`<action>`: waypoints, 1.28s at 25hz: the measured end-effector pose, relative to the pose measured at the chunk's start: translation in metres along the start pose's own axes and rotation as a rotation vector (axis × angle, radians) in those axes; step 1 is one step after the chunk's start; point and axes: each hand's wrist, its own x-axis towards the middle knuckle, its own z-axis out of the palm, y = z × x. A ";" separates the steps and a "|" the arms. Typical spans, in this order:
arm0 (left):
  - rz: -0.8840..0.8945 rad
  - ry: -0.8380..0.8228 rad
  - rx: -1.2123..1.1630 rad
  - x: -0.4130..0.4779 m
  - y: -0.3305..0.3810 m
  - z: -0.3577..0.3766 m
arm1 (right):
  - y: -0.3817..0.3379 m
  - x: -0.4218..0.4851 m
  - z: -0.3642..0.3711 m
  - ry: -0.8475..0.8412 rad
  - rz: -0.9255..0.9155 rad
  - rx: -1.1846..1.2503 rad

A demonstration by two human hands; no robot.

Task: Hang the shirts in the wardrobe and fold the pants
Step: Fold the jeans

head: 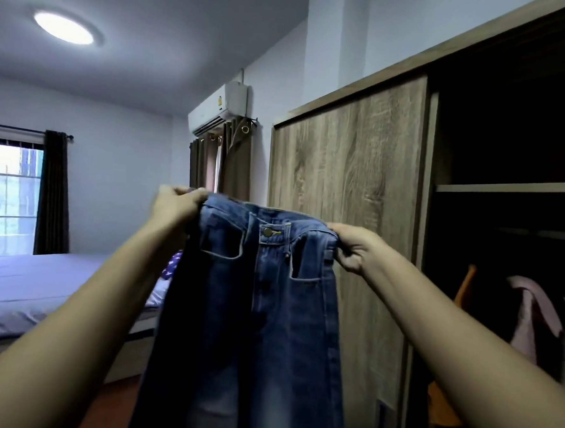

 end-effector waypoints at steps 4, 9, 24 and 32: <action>0.264 -0.043 0.076 -0.032 0.031 0.036 | -0.014 -0.006 0.054 0.037 -0.228 0.086; 0.413 -0.184 0.231 -0.058 0.044 0.046 | -0.025 -0.025 0.083 -0.062 -0.235 -0.009; 0.261 -0.305 -0.338 -0.048 0.072 0.004 | -0.021 -0.026 0.025 -0.077 -0.741 -0.617; 0.385 0.004 0.442 -0.061 0.043 0.005 | -0.004 -0.030 0.024 0.077 -0.844 -0.877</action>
